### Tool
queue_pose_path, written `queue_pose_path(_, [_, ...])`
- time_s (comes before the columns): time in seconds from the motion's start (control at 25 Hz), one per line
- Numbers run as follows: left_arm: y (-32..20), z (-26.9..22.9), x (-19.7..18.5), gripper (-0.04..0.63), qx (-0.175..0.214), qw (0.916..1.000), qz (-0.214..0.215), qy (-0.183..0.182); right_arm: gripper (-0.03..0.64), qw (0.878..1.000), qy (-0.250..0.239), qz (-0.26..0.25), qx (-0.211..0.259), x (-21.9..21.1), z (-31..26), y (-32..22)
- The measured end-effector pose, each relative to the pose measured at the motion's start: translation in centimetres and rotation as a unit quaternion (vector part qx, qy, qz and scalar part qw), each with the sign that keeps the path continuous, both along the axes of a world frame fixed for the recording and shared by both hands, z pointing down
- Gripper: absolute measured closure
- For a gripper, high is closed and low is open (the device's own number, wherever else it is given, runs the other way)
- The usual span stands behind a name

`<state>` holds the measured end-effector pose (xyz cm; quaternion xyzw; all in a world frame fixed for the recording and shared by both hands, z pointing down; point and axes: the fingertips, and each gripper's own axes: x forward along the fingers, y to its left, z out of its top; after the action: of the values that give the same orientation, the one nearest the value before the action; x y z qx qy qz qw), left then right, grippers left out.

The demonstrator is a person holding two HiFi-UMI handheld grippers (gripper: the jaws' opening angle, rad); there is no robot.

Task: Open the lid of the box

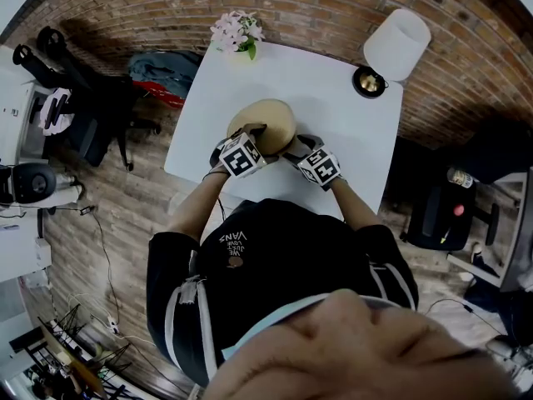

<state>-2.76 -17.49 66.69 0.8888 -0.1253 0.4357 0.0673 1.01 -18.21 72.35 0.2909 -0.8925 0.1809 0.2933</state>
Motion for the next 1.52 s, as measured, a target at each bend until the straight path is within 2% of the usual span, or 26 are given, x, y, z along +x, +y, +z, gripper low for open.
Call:
queue_pose_path(0.52, [-0.4, -2.2, -0.9, 0.215, 0.015, 0.9965, -0.043, 0.069, 0.314, 1.0, -0.003, 0.013, -0.009, 0.2, -0.2, 0.1])
queue_pose_path(0.76, [-0.8, -4.0, -1.8, 0.218, 0.026, 0.9904, -0.081, 0.108, 0.314, 0.999, -0.018, 0.032, -0.014, 0.6, -0.7, 0.3])
queue_pose_path(1.08, [-1.0, -4.1, -3.4, 0.222, 0.031, 0.9843, -0.112, 0.133, 0.314, 0.998, -0.029, 0.052, -0.008, 1.1, -1.6, 0.2])
queue_pose_path(1.28, [-1.0, -4.5, -3.8, 0.224, 0.04, 0.9802, -0.121, 0.151, 0.314, 0.995, -0.051, 0.084, -0.014, 2.0, -2.4, 0.4])
queue_pose_path(1.52, [-1.3, -5.2, -4.6, 0.227, 0.052, 0.9731, -0.142, 0.174, 0.314, 0.986, -0.083, 0.143, 0.003, 3.7, -4.6, -0.3])
